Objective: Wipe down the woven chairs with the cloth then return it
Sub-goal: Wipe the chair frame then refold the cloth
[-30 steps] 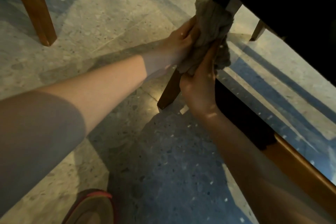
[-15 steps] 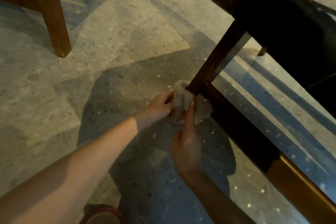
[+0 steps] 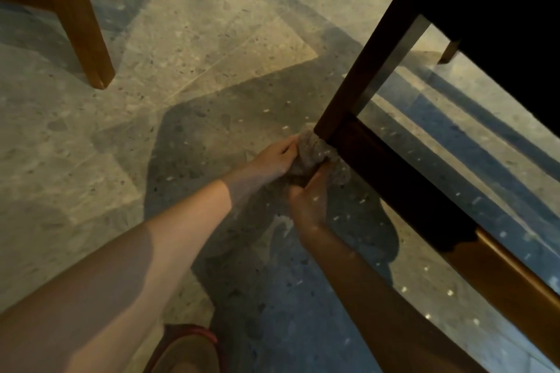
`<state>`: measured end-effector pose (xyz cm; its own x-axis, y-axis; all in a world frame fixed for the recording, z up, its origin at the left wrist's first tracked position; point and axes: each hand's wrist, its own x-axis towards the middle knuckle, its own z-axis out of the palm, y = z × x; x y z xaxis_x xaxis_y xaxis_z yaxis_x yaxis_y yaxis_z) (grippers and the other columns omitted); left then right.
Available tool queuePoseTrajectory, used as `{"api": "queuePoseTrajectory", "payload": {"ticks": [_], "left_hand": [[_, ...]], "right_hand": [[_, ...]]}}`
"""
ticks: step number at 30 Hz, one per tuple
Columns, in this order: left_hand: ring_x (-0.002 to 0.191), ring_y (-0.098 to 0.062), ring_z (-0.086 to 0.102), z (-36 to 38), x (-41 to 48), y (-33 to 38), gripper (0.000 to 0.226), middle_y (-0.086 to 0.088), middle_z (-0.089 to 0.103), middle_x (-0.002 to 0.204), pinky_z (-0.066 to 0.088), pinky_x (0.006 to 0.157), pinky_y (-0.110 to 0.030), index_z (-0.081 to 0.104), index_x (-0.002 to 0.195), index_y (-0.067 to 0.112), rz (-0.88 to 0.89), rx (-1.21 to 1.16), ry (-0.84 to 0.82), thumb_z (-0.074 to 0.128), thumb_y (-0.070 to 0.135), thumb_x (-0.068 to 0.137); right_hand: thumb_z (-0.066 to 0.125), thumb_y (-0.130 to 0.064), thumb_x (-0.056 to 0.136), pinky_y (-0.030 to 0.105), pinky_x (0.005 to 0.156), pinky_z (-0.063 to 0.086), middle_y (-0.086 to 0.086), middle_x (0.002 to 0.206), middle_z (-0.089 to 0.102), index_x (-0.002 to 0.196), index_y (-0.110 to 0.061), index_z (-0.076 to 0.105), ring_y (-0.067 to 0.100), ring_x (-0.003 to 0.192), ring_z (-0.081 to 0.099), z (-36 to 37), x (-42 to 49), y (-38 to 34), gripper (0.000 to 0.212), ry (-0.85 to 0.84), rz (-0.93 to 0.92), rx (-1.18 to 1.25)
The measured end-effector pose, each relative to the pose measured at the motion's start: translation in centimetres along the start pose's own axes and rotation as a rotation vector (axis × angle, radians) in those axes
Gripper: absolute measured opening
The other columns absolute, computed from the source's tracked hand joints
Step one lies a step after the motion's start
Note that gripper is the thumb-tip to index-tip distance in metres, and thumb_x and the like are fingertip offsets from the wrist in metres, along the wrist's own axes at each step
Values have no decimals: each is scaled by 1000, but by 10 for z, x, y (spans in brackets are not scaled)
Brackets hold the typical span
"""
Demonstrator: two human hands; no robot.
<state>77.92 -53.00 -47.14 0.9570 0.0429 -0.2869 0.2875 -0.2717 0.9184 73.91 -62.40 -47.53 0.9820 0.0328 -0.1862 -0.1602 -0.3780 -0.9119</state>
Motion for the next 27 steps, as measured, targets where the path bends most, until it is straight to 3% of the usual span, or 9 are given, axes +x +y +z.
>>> {"api": "queuePoseTrajectory", "payload": {"ticks": [2,5,10,13,15,18,21,23,27], "left_hand": [[122,-17,45,3,-4,-14,37,-4,52,129,34,87,-10,46,137,11,-57,52,-14,29,16,104],[108,-9,47,9,-11,-26,35,2,53,118,34,67,6,50,134,13,-67,-25,109,35,17,102],[100,-8,55,14,-31,-30,31,0,61,110,42,80,-15,60,123,6,-84,-184,361,58,14,93],[85,-2,64,21,-58,-17,18,5,70,95,51,74,-18,67,108,17,-38,-434,494,60,18,91],[94,-5,65,28,-74,-2,22,7,68,101,53,79,-19,62,109,26,53,-505,541,60,14,91],[106,-6,59,39,-87,22,34,2,60,114,50,86,-20,53,115,28,265,-410,635,62,8,89],[107,-16,57,48,-83,34,37,-9,50,119,50,90,-27,52,121,10,457,-207,651,66,9,87],[114,-18,51,53,-73,36,40,-6,41,125,45,98,-25,52,125,4,561,-10,624,64,7,87],[120,-7,40,56,-59,36,45,-3,31,128,35,103,-14,49,133,7,650,185,546,57,12,89]], "right_hand": [[48,11,84,13,81,35,20,141,43,151,-5,8,33,121,49,-3,8,5,80,-55,71,-29],[50,11,82,23,91,42,14,137,48,148,-10,22,28,122,50,-9,5,12,75,-136,135,17],[48,4,86,40,89,49,8,113,63,125,-9,53,23,103,60,-24,-19,11,42,-149,29,-100],[48,0,94,29,87,51,-10,115,63,141,-20,42,-2,97,58,-46,-48,-1,51,-146,-155,-120],[49,-4,95,20,80,51,-20,110,64,149,-20,29,-9,96,60,-65,-65,-13,59,-110,-297,-115],[46,-11,95,9,76,48,-6,117,63,152,-16,19,-8,98,59,-91,-72,-31,63,15,-467,-174],[44,-18,100,32,93,49,10,141,48,150,-25,8,16,123,52,-104,-56,-45,62,26,-492,-366],[40,-26,101,44,106,38,11,154,29,152,-22,5,29,139,34,-109,-37,-48,62,-13,-489,-619],[35,-34,103,36,111,28,14,154,26,152,-9,14,28,140,27,-118,-7,-47,58,68,-499,-1108]]}}
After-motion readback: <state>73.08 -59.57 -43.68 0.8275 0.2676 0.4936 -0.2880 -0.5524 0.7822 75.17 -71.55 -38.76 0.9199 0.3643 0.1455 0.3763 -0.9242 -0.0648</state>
